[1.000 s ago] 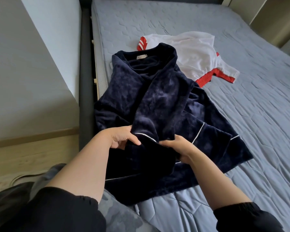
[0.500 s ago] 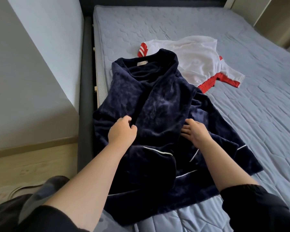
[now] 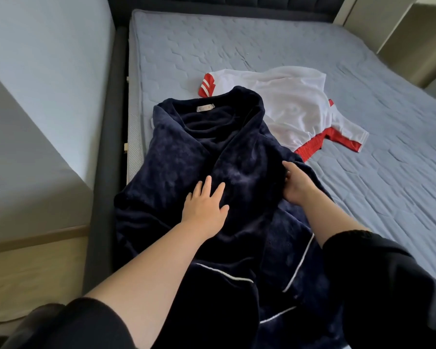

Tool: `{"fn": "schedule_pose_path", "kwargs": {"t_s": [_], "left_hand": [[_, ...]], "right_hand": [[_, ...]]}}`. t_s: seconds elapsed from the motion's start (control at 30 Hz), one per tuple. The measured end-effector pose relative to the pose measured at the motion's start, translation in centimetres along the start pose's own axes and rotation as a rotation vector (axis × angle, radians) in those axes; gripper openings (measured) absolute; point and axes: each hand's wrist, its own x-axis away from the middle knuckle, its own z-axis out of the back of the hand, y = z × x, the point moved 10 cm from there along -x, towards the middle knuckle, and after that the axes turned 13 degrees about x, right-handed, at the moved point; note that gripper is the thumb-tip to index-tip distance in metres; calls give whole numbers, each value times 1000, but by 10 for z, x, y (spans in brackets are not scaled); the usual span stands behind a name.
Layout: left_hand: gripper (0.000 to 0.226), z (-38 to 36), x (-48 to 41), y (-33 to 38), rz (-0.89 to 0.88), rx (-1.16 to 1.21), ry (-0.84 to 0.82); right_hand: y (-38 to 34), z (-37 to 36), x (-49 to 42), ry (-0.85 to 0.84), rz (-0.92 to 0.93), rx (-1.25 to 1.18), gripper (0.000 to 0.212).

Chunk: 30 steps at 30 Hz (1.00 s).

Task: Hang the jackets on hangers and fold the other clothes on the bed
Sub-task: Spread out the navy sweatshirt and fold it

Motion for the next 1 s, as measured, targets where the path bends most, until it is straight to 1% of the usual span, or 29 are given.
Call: {"fn": "schedule_pose_path", "kwargs": {"t_s": [0.07,0.13,0.2,0.3,0.37,0.43,0.53,0.6,0.63,0.67,0.7,0.73,0.77,0.8,0.83,0.87,0.9,0.93,0.97,1.0], "left_hand": [[61,-2,-3,1,-18,2,35],[60,-2,-6,2,-44,-9,75],[60,-3,-11,2,-69,-18,95],[60,-6,-20,2,-87,-18,87],[61,-7,-29,2,-84,-32,57],[63,-7,-36,0,-81,-62,20],[64,-8,-44,-2,-93,-104,-12],[64,-10,-46,-1,-101,-120,-26],[63,-12,-47,-1,-103,-124,-33],[63,-14,-48,0,-108,-124,-35],[63,-13,-49,-1,-119,-124,-29],[62,-11,-51,-1,-138,-131,-13],[62,-6,-53,-2,-159,-148,15],[62,1,-56,-4,-174,-172,52],[63,9,-59,-7,-175,-198,91],[64,17,-64,-12,-164,-221,128],[65,24,-68,-18,-145,-240,154],[65,27,-73,-23,-128,-246,164],[64,28,-77,-29,-115,-234,156],[63,25,-81,-34,-105,-204,134]], "right_hand": [[-10,-4,-6,-34,0,88,27],[-25,0,-14,2,33,143,31],[-42,2,-22,16,57,90,39],[-54,-10,-27,-65,13,-76,50],[-59,-17,-30,-68,8,-67,50],[-72,-13,-35,-11,73,-49,40],[-92,12,-44,130,195,-197,30],[-85,30,-51,231,182,-213,29],[-77,38,-54,298,146,-134,34],[-69,48,-54,387,100,9,41],[-64,62,-52,502,55,216,49],[-67,77,-46,643,33,473,53],[-77,85,-38,764,57,730,54],[-91,84,-30,851,124,914,52],[-106,75,-21,920,244,1036,46],[-124,57,-12,974,431,1140,38],[-138,29,-3,977,648,1243,28],[-146,-5,2,925,842,1331,19],[-148,-36,0,830,974,1390,15],[-145,-61,-7,721,1013,1438,15]]}}
